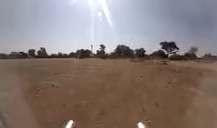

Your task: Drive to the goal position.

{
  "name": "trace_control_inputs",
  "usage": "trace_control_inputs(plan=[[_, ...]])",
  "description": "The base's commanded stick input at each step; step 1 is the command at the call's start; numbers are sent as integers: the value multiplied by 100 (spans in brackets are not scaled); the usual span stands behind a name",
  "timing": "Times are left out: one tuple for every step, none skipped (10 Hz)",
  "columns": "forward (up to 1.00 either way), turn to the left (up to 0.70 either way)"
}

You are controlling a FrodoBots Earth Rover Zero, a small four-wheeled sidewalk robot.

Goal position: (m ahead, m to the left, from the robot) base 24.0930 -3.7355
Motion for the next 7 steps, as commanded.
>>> trace_control_inputs(plan=[[50,0],[50,-4],[50,-29],[50,-50],[50,-41],[50,-21],[50,-3]])
